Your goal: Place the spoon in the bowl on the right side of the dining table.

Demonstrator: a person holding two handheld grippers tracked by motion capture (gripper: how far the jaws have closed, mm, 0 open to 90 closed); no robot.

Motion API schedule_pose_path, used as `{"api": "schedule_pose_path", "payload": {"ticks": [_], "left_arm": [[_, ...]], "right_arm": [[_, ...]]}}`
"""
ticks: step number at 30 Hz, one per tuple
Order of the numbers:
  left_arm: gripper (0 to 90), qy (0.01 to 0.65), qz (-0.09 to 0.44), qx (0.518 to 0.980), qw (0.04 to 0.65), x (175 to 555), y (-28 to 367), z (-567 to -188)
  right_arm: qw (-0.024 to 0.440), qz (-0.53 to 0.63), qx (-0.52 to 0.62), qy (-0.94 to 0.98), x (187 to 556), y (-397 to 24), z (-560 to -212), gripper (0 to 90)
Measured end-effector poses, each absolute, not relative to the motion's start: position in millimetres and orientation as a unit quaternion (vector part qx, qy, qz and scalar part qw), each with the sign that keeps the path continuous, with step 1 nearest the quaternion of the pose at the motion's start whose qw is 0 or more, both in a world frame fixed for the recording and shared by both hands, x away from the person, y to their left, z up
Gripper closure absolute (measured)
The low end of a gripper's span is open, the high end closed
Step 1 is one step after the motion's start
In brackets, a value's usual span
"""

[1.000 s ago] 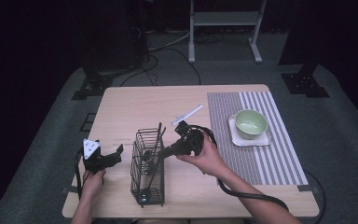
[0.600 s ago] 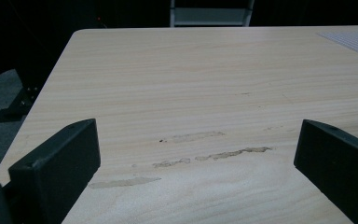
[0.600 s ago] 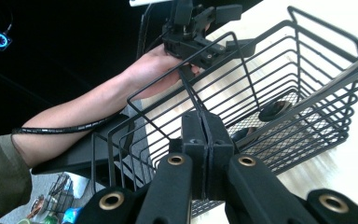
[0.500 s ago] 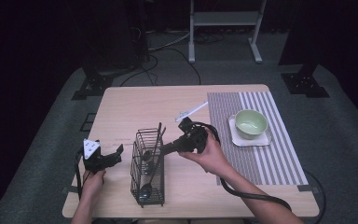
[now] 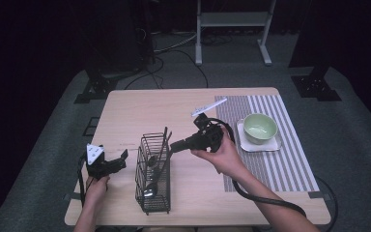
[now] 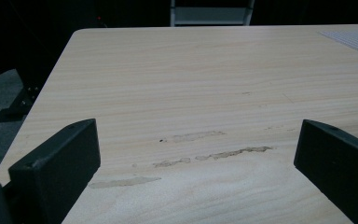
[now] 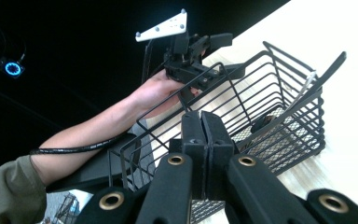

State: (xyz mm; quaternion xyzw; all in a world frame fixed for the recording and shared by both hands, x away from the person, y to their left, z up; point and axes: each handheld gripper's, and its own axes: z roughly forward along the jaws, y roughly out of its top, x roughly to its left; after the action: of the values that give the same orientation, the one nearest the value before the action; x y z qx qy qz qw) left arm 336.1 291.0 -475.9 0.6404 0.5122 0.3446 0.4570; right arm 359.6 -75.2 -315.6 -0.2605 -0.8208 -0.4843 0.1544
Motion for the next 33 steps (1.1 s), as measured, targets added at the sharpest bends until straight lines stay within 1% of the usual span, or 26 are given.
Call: {"api": "schedule_pose_path", "payload": {"ticks": [18,33], "left_arm": [[0.0,0.513,0.345,0.64,0.457,336.3,290.9,-476.0],[0.0,0.513,0.346,0.64,0.456,336.3,290.6,-476.0]], "right_arm": [[0.159,-0.508,-0.275,-0.801,365.2,-96.3,-299.1,89.4],[0.161,-0.521,-0.287,-0.787,369.2,-112.1,-294.0,89.4]]}}
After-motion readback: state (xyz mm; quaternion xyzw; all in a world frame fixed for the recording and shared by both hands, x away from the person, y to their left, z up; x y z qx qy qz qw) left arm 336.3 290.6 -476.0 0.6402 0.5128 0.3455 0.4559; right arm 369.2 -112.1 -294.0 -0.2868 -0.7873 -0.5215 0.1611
